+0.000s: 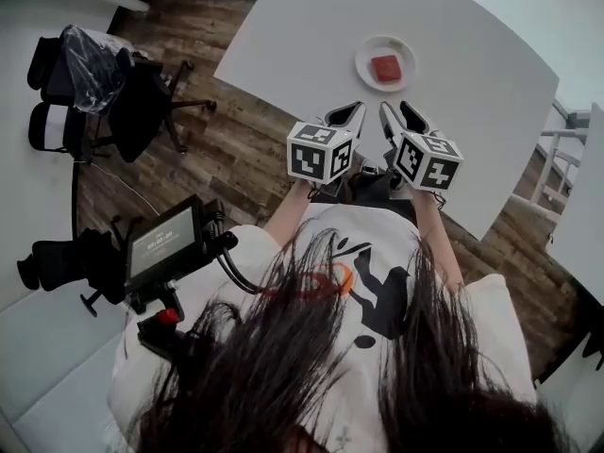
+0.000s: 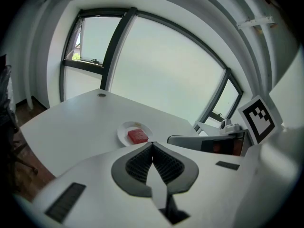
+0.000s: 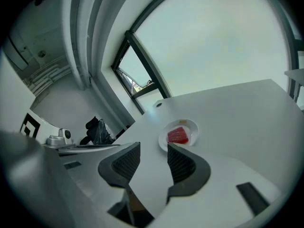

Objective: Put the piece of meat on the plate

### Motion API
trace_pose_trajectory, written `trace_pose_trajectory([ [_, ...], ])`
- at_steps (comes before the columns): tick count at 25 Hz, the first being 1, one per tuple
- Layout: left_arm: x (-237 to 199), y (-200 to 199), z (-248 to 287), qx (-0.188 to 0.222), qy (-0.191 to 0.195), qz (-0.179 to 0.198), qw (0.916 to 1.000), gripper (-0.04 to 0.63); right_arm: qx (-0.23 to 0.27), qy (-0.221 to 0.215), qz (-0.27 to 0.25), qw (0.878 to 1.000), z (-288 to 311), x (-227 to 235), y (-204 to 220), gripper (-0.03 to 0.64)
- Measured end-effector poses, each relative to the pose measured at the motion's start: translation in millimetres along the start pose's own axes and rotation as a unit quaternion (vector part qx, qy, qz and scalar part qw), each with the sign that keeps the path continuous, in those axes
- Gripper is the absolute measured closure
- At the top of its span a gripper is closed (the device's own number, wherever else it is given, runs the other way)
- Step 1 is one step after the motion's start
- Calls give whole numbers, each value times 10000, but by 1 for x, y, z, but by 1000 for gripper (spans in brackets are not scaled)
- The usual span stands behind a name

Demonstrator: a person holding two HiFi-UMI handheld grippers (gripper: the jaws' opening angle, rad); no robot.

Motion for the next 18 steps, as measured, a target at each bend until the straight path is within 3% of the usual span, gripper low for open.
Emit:
trace_pose_trajectory([
  [13,-24,23,-22,59,-269,-151,9995,591,-222,-173,-49,9996,16,-19,24,430],
  [18,-4,36,-63,175,-203,-54,9996,591,-52,-116,-29,9999,-19,-42,36,430],
])
Point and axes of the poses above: the fingertips, and each gripper's own axes: z forward along the fingers, x to its right, y out of its underside, the point moved 1 cm from there along -z, backward along the fingers, and after that the axes turned 9 degrees about y, right-handed, at the moved point
